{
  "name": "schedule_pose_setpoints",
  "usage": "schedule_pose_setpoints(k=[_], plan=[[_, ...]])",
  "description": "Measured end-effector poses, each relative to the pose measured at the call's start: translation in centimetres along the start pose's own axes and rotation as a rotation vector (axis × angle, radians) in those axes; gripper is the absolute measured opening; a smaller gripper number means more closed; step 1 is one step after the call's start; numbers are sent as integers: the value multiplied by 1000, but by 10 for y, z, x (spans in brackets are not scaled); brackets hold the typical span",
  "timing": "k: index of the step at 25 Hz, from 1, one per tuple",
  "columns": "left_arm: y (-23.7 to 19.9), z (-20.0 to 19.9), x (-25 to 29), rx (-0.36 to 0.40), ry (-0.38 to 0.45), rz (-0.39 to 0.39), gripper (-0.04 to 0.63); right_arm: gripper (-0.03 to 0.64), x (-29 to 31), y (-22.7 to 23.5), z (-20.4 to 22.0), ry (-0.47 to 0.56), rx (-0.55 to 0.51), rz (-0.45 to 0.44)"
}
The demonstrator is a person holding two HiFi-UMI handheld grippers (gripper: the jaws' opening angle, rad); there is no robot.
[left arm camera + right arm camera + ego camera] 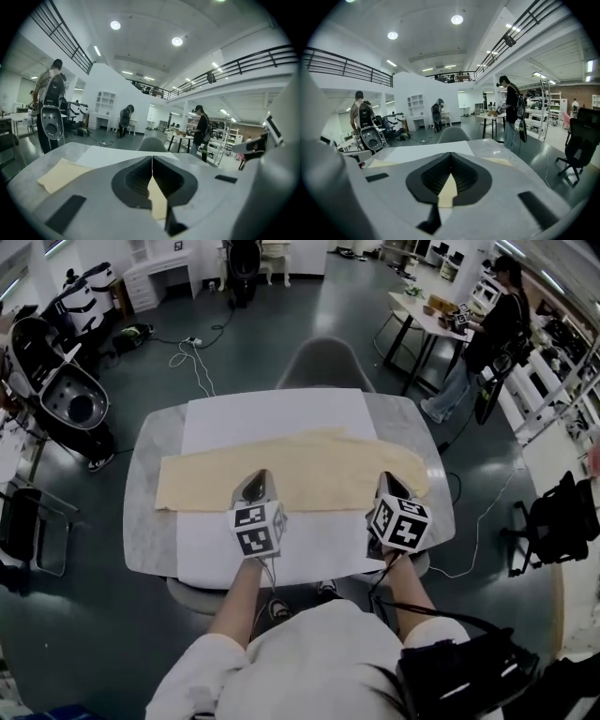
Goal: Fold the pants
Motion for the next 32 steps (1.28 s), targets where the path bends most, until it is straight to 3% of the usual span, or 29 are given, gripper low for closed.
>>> schedule_pose_setpoints(k=[9,15,20,32], plan=[[80,54,66,66,-113,184,9,-8,-17,98,67,-78,130,215],[155,98,107,110,-204,252,9,-8,-22,173,102,-139,193,291],[176,126,138,145,-276,234,9,-8,7,204,128,-197,224,274],[163,178,193,206,-371,123,9,-6,95,236,183,-293,261,196]])
Point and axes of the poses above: the fingertips, and each gripper's own axes: x forward along the fingers, y to its right, z out of its underside, the point moved 4 cm from there along -x, backward along the fingers, and after that the axes turned 14 degrees about -x, right-handed, at the moved point
